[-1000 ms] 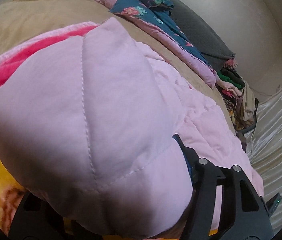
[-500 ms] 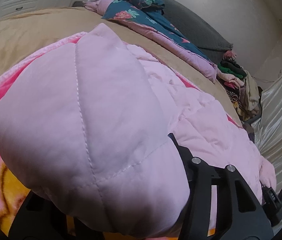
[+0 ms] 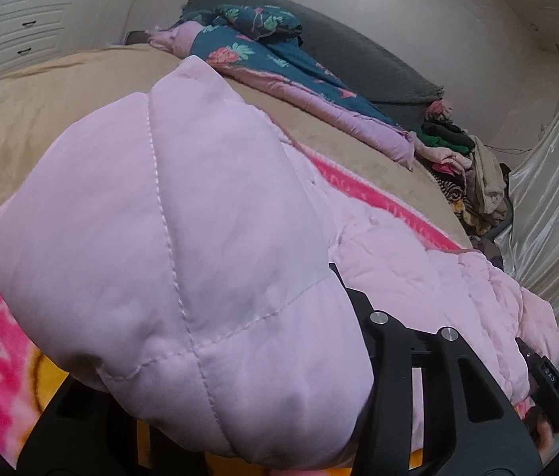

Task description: Fold large clothes

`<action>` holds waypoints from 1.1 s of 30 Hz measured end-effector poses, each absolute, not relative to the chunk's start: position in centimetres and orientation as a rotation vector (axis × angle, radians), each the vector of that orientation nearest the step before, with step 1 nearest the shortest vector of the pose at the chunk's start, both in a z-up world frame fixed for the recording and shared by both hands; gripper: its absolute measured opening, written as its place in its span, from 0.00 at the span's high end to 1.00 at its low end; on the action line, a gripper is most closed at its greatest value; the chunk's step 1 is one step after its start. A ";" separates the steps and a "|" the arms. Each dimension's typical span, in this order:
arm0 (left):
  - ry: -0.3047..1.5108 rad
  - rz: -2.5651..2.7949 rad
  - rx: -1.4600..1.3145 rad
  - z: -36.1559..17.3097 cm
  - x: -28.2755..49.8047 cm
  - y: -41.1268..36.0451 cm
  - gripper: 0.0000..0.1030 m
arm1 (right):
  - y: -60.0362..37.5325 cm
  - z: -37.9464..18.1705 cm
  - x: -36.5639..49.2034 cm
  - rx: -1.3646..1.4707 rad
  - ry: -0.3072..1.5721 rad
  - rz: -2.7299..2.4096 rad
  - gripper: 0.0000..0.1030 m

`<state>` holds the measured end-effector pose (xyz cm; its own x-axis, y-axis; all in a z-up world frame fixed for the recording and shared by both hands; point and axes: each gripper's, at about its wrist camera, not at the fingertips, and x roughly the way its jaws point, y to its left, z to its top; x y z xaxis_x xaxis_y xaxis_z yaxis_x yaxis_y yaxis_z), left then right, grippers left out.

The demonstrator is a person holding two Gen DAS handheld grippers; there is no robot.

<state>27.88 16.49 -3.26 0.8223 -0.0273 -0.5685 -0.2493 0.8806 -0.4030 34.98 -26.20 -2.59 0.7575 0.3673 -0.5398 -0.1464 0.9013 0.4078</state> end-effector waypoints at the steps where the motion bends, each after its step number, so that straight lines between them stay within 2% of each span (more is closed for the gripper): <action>1: 0.594 0.120 -0.486 -3.0 27.7 16.5 0.66 | -26.2 -2.4 34.8 0.349 0.653 0.287 0.65; 33: 0.592 0.106 -0.444 -1.7 24.0 16.7 0.66 | -26.2 -0.7 29.6 0.333 0.647 0.298 0.65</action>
<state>23.98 16.73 -1.68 0.8273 -0.0287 -0.5610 -0.2221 0.9006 -0.3737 29.63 -26.21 -0.67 0.7590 0.3703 -0.5355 -0.1655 0.9052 0.3913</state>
